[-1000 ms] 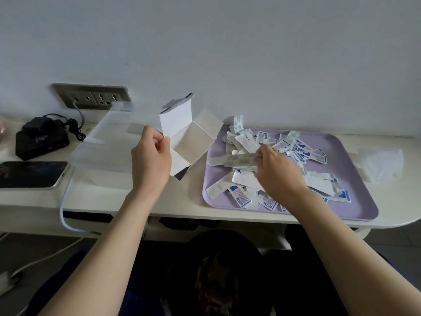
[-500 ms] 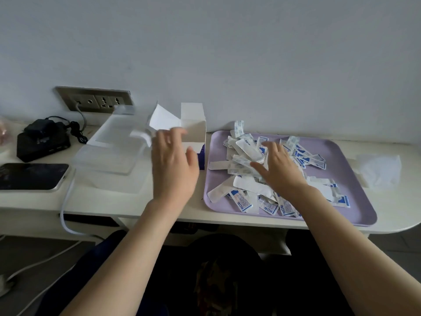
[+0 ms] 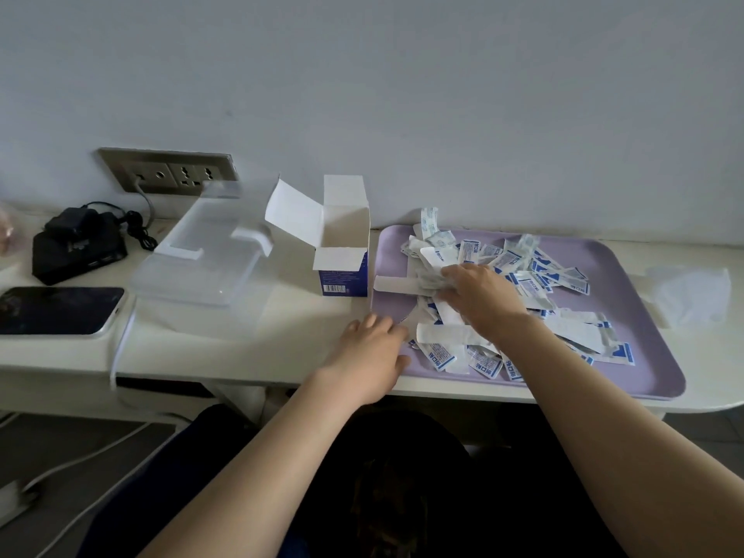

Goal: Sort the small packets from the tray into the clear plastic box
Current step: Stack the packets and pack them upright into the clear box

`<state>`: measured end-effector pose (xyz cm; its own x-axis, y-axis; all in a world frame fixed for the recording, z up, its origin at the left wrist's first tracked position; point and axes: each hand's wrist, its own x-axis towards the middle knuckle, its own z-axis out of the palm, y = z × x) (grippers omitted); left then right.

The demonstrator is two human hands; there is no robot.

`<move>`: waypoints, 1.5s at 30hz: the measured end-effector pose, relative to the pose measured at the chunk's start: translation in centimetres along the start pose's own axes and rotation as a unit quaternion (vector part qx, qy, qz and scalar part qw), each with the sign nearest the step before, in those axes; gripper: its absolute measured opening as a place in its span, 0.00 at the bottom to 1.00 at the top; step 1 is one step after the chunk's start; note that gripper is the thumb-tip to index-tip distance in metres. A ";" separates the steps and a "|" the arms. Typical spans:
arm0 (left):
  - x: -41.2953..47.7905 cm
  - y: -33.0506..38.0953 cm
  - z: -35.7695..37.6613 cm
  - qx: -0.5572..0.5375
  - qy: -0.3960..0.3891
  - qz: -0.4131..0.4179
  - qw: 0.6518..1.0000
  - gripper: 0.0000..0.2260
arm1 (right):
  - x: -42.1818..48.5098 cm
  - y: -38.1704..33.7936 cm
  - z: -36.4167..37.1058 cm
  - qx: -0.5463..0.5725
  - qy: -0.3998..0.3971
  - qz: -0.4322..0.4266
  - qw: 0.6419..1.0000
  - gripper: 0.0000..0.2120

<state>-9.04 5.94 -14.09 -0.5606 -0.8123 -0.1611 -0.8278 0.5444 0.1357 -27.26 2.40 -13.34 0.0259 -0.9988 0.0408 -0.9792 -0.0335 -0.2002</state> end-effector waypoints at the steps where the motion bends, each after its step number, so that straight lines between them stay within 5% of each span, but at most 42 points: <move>1: 0.0 0.0 -0.1 -0.011 -0.007 -0.002 1.000 0.18 | 0.1 0.0 0.0 -0.009 0.013 0.001 1.000 0.09; 11: -0.4 0.1 -0.9 -0.029 -0.041 -0.011 0.999 0.18 | 0.1 1.1 -2.0 -0.005 0.075 0.057 0.996 0.13; 16: -0.5 0.6 -1.6 -0.086 0.032 -0.055 0.994 0.16 | -0.8 0.3 -3.8 0.057 0.110 0.020 0.992 0.08; 21: -0.4 0.3 -2.2 -0.182 0.166 -0.130 0.960 0.22 | -2.7 -1.2 -3.7 0.101 0.037 -0.053 0.993 0.09; 25: -0.5 0.0 -2.1 -0.173 0.171 -0.118 0.963 0.28 | -3.8 -1.8 -3.0 0.104 -0.036 -0.081 0.991 0.07; 30: -0.5 -0.1 -1.7 -0.141 0.098 -0.118 0.978 0.05 | -4.1 -2.0 -2.7 0.106 -0.093 -0.094 0.985 0.05; 34: -0.5 0.0 -1.7 -0.119 0.087 -0.123 0.981 0.05 | -3.8 -1.7 -2.1 0.127 -0.071 -0.062 0.987 0.11; 39: -0.3 -0.2 -1.5 -0.116 0.097 -0.142 0.978 0.04 | -3.3 -2.0 -2.9 0.175 0.011 -0.062 0.983 0.02; 45: -0.4 0.2 -2.1 -0.115 0.116 -0.158 0.974 0.05 | -4.4 -3.3 -3.3 0.079 -0.072 -0.125 0.986 0.09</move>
<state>-8.89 5.94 -11.95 -0.2369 -0.9715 -0.0088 -0.9159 0.2203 0.3356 -24.84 7.00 -9.62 0.3023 -0.9528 -0.0286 -0.8951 -0.2735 -0.3522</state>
